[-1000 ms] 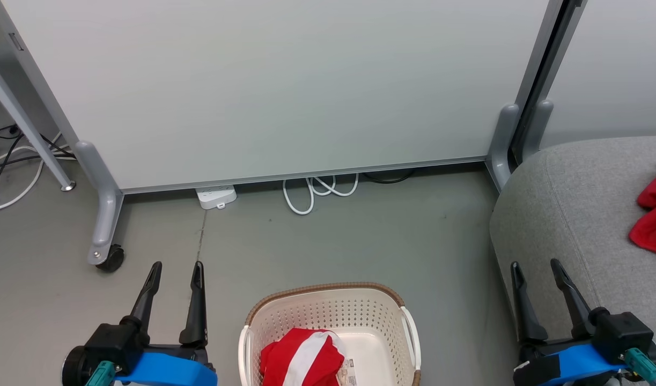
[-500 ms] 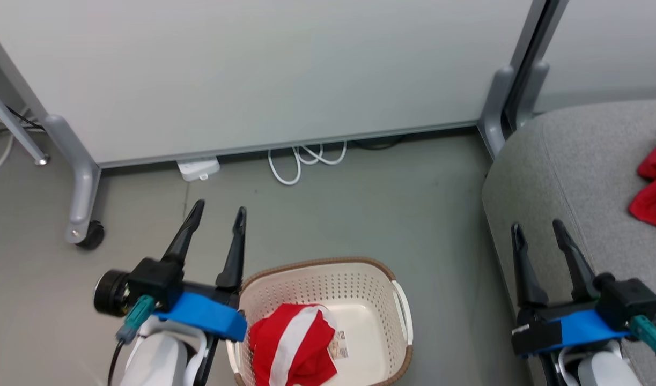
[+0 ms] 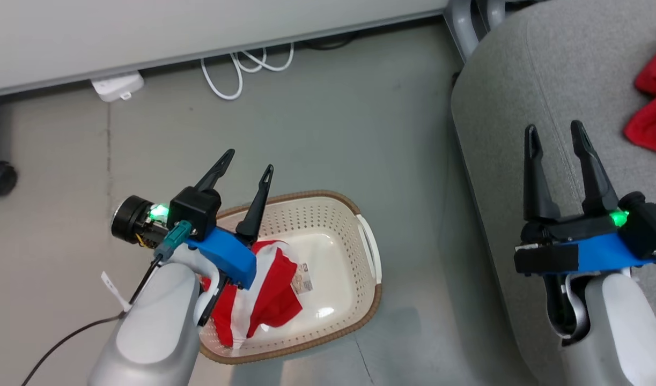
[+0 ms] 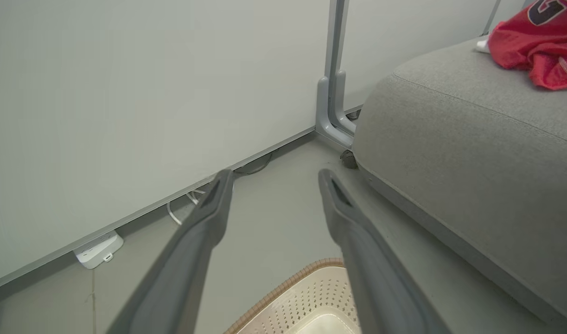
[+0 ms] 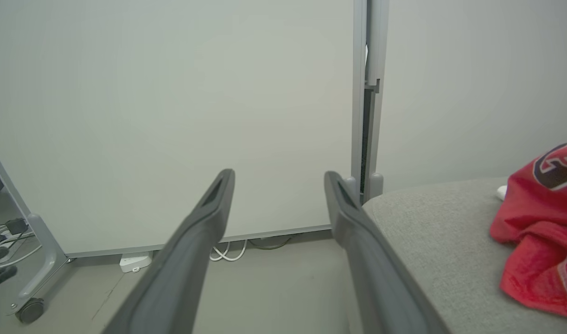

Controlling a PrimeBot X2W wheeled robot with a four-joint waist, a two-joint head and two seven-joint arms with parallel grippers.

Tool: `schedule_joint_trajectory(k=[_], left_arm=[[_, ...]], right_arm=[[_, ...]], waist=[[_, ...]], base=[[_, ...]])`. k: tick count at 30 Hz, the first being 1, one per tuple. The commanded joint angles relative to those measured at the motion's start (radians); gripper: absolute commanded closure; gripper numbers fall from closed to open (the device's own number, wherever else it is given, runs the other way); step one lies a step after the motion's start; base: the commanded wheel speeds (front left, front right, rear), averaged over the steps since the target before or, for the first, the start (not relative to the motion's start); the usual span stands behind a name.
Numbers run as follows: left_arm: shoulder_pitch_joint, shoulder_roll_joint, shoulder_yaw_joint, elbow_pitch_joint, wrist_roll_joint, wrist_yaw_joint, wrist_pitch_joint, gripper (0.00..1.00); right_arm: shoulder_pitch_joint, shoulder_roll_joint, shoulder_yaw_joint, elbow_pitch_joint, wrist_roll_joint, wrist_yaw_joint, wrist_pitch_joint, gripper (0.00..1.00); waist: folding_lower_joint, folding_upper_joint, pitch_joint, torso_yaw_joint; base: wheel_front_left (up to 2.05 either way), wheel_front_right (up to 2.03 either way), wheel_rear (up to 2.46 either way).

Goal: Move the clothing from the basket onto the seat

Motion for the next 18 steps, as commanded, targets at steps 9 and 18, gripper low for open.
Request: schedule_joint_trajectory(k=[9, 18], left_arm=[[-0.165, 0.056, -0.179, 0.213, -0.008, -0.004, -0.003, 0.00], [-0.297, 0.101, -0.385, 0.432, -0.007, -0.004, 0.001, 0.00]], right_arm=[[-0.122, 0.017, 0.011, -0.023, 0.013, 0.000, 0.000, 0.00], [-0.206, 0.019, 0.020, -0.047, 0.017, 0.000, 0.000, 0.00]], waist=[[-0.0002, 0.0000, 0.218, -0.113], [-0.0002, 0.0000, 0.358, -0.149]], base=[[0.00, 0.00, 0.00], [0.00, 0.00, 0.00]])
